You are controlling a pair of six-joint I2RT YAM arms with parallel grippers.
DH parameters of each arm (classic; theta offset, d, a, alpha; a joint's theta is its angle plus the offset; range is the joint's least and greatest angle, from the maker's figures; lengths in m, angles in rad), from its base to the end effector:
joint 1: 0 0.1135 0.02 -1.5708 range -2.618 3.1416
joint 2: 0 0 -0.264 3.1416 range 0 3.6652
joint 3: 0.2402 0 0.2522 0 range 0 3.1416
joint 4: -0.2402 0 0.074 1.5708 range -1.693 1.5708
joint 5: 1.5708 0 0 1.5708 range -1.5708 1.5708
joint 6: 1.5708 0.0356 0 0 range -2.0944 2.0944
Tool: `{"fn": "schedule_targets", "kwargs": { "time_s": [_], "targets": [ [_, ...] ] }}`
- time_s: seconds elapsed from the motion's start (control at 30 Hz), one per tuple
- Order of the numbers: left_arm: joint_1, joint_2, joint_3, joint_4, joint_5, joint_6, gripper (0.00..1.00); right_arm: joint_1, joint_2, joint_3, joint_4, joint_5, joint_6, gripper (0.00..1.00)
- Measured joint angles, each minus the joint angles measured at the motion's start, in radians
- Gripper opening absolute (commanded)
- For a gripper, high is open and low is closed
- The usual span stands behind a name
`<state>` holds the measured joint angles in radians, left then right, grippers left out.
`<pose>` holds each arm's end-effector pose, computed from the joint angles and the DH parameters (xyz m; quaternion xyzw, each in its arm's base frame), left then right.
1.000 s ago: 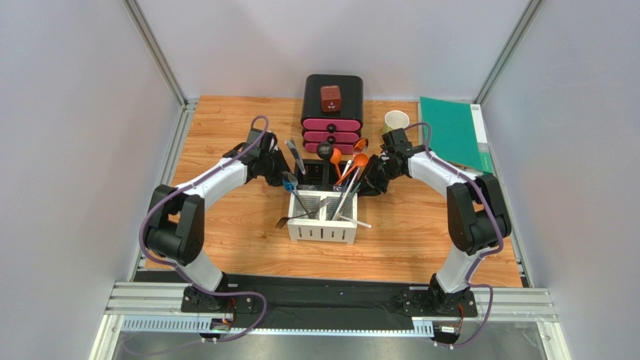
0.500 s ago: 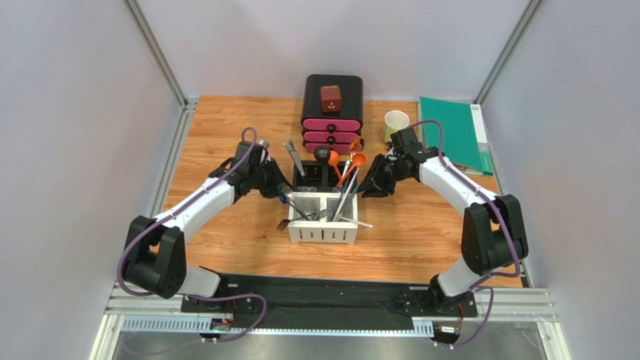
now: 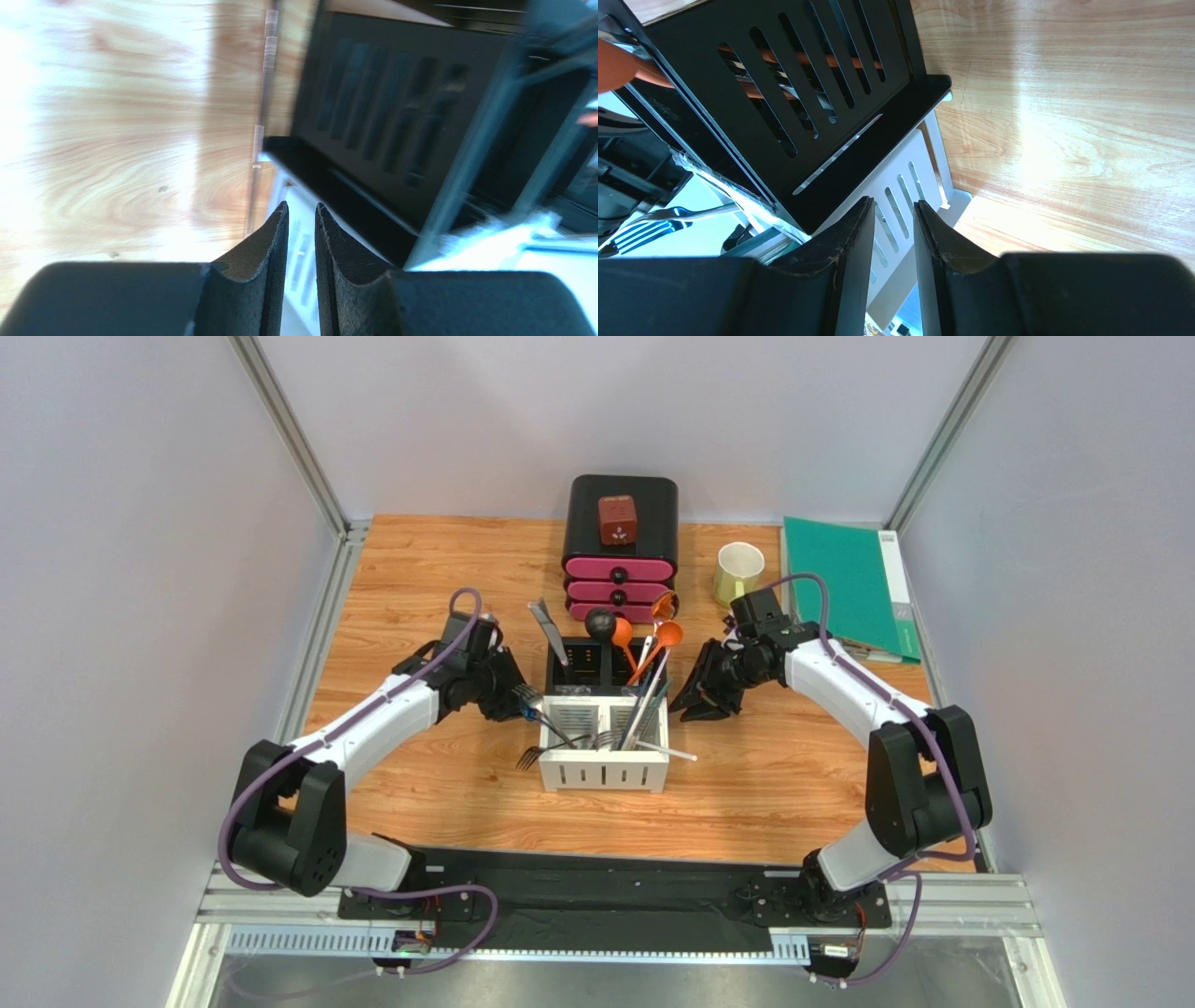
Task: Sort the eating utensils into containers
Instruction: Move the storage box to the center of the board, then reset both arms
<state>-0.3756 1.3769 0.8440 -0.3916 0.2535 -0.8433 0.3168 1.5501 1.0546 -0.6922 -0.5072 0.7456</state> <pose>0.2534 -0.1095 0.2132 -0.1789 0.9243 -0.2786 0.1897 0.2776 0.1092 0.2163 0.1555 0.9387 0.3057 0.0341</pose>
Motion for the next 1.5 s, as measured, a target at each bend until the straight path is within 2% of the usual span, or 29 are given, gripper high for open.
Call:
{"fn": "schedule_targets", "kwargs": {
  "time_s": [0.27, 0.37, 0.47, 0.63, 0.9, 1.1, 1.33, 1.5],
  "targets": [
    [-0.003, 0.006, 0.009, -0.147, -0.180, -0.005, 0.31, -0.035, -0.031, -0.002, -0.017, 0.000, -0.031, 0.32],
    [0.040, -0.030, 0.023, -0.188, -0.224, -0.013, 0.31, -0.077, -0.079, -0.003, -0.032, 0.002, -0.057, 0.32],
    [0.137, -0.085, 0.034, -0.219, -0.230, -0.016, 0.32, -0.129, -0.136, -0.002, -0.056, 0.018, -0.089, 0.32],
    [0.253, -0.148, 0.123, -0.304, -0.232, 0.003, 0.31, -0.219, -0.220, 0.018, -0.104, 0.061, -0.137, 0.32],
    [0.259, -0.188, 0.390, -0.378, -0.151, 0.037, 0.31, -0.283, -0.330, 0.134, -0.148, 0.162, -0.150, 0.33],
    [0.259, -0.266, 0.421, -0.439, -0.087, 0.071, 0.31, -0.283, -0.413, 0.213, -0.103, 0.184, -0.089, 0.33],
    [0.259, -0.307, 0.501, -0.557, -0.070, 0.154, 0.32, -0.288, -0.411, 0.340, -0.119, 0.238, -0.123, 0.34],
    [0.259, -0.309, 0.552, -0.577, -0.048, 0.177, 0.32, -0.294, -0.375, 0.409, -0.159, 0.266, -0.170, 0.34]
  ]
}}
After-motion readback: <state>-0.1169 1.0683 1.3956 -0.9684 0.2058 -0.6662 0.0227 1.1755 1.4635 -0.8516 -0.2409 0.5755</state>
